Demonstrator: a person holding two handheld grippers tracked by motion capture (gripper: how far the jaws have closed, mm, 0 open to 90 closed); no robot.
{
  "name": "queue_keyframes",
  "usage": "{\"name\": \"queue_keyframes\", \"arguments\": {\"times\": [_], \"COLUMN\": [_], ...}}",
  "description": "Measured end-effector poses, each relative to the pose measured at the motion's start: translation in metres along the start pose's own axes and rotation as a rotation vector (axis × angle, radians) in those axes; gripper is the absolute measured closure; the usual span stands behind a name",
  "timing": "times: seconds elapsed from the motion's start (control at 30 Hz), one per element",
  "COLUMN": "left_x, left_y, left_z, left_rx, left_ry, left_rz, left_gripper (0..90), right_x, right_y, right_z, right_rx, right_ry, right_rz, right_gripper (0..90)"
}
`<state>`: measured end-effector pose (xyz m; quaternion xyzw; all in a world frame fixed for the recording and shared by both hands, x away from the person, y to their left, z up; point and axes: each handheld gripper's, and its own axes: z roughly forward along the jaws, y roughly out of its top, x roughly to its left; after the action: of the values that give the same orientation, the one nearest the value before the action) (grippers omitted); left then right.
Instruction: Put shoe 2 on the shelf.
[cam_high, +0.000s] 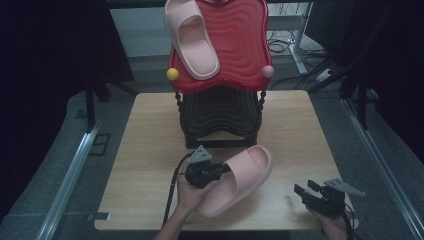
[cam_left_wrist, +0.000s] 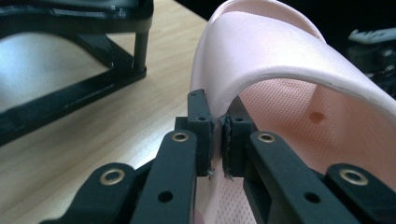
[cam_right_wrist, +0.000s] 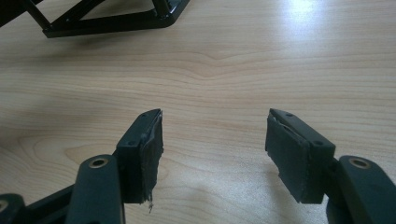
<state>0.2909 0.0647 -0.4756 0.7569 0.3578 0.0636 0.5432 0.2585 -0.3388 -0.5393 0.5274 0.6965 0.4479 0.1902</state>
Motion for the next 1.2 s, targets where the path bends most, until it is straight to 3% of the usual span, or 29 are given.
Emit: {"name": "queue_keyframes", "arguments": {"times": [0.73,1.2], "left_x": [0.003,-0.003], "left_y": [0.047,0.074], "left_z": [-0.042,-0.045], "left_rx": [-0.120,-0.146], "left_ry": [0.003,-0.005], "left_rz": [0.023,0.060], "left_gripper": [84.5,84.5], "right_x": [0.000,-0.001], "right_y": [-0.002,-0.003], "right_z": [0.003,0.005], "right_rx": [0.026,0.049], "right_ry": [0.002,0.006], "right_rz": [0.008,0.005], "right_gripper": [36.3,35.8]}}
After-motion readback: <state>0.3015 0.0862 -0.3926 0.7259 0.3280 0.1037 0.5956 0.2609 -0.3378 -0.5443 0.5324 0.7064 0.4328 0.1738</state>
